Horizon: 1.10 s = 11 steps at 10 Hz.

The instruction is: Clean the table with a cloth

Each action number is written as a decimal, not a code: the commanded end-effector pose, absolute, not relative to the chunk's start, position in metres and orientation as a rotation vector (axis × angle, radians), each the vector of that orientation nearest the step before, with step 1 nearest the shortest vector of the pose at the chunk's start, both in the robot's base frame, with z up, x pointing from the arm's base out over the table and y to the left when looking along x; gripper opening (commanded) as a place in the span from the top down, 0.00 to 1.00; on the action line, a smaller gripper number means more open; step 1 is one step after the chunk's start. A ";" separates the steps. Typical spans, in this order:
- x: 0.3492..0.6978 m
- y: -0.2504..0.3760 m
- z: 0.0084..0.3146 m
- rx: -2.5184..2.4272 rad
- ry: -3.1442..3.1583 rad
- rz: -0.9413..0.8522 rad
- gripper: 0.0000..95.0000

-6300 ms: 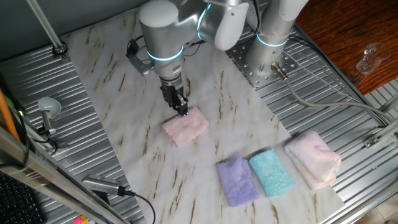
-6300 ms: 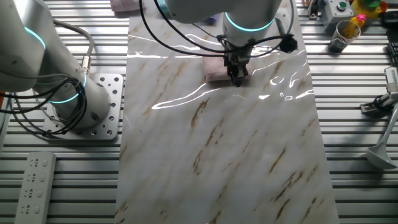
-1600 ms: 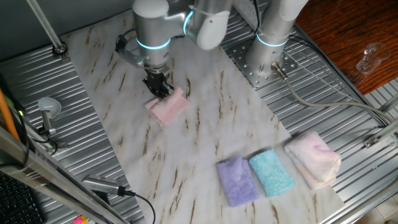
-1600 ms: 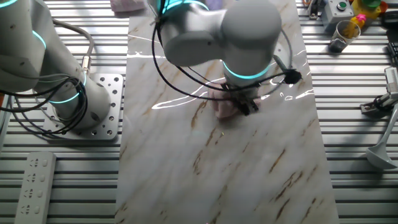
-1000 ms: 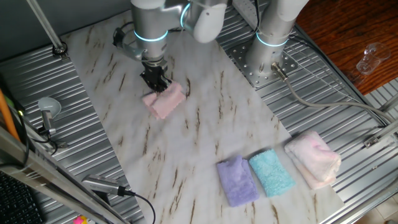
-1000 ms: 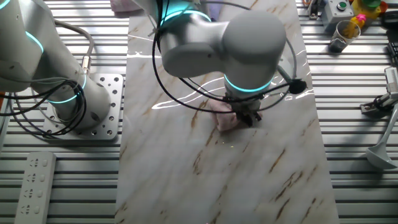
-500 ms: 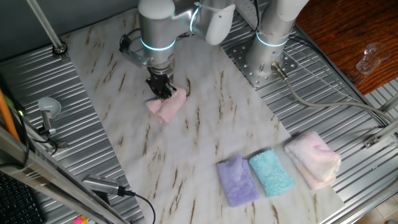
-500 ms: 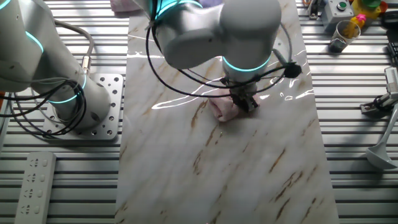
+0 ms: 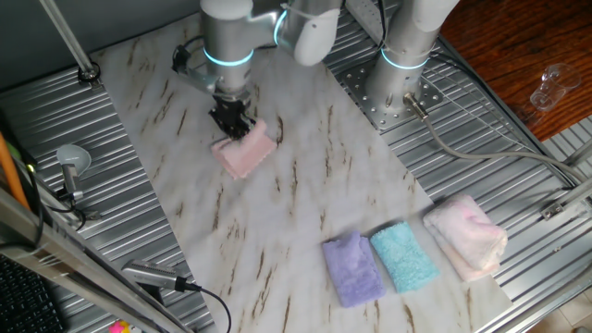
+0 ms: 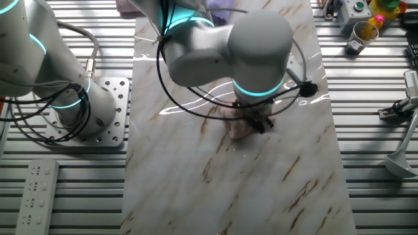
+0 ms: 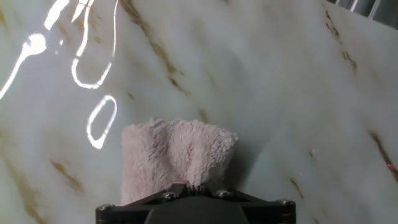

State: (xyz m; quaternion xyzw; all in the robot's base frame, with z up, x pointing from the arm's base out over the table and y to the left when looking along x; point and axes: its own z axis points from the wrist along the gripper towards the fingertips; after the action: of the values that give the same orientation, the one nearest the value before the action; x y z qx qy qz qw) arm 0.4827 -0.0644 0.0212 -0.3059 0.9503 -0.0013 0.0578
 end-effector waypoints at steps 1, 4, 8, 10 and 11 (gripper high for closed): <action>0.482 -0.090 0.026 -1.011 2.858 -0.027 1.00; 0.480 -0.106 0.028 -1.027 2.856 -0.041 1.00; 0.480 -0.106 0.028 -0.909 2.867 0.068 0.00; 0.480 -0.106 0.028 -0.908 2.870 0.068 0.00; 0.480 -0.106 0.028 -0.916 2.868 0.068 0.00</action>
State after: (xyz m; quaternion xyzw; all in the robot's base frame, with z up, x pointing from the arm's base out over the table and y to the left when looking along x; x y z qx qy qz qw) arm 0.4809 -0.1058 0.0295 -0.3010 0.9507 0.0323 0.0669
